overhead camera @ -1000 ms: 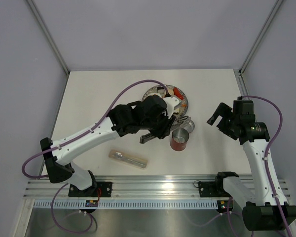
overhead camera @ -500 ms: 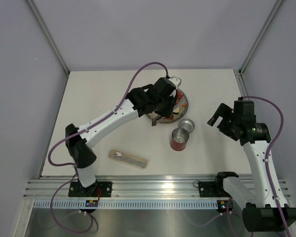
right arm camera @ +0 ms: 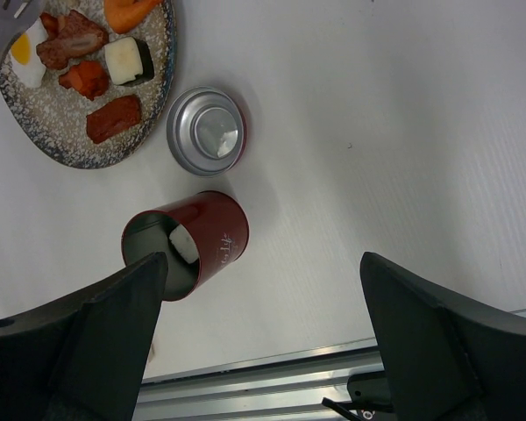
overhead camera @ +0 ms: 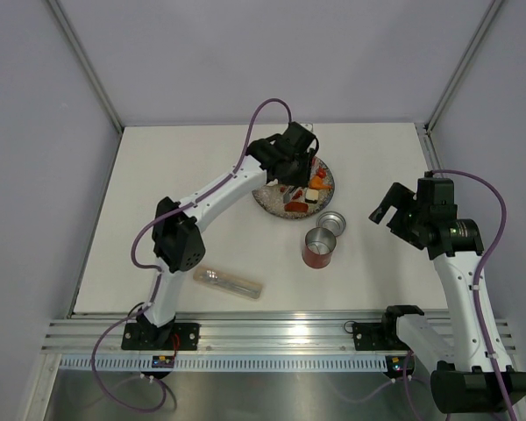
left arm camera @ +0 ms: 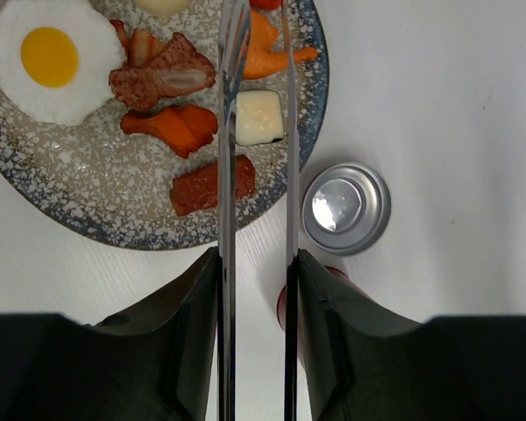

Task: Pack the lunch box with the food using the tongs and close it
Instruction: Pick up the fake food from the plate.

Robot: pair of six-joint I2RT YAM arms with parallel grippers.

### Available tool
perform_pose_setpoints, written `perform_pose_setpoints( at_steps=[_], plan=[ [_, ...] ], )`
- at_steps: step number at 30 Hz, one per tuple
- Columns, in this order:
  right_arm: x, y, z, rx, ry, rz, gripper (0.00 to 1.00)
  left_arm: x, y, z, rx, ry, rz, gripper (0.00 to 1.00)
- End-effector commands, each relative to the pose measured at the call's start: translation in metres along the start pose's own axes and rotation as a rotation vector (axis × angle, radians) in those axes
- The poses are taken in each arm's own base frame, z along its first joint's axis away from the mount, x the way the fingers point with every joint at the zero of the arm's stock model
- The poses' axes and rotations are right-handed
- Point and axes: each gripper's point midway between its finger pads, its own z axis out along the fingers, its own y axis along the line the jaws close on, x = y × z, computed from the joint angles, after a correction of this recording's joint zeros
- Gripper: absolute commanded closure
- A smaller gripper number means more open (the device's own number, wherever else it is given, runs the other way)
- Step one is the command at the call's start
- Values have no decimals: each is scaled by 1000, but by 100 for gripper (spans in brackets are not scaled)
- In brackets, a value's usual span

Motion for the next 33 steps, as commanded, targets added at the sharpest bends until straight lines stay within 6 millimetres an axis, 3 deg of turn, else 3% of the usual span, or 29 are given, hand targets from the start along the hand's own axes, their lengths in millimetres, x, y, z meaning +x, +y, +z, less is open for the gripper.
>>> perform_pose_setpoints(
  at_steps=[1,7,15,25,33],
  plan=[
    [-9,4,-11,-13,-42,-13,0,-28,-6,7,-2,-89,-29,57],
    [-10,6,-6,-15,-31,-13,1,-31,-4,28,4,-79,-67,57],
    [-5,2,-2,-8,-21,-13,1,-12,3,36,-4,-20,11,56],
    [-5,3,0,-13,-18,-8,1,2,4,2,-9,-37,172,54],
    [-4,5,1,-21,-15,-2,1,6,-2,0,20,-15,175,51]
  ],
)
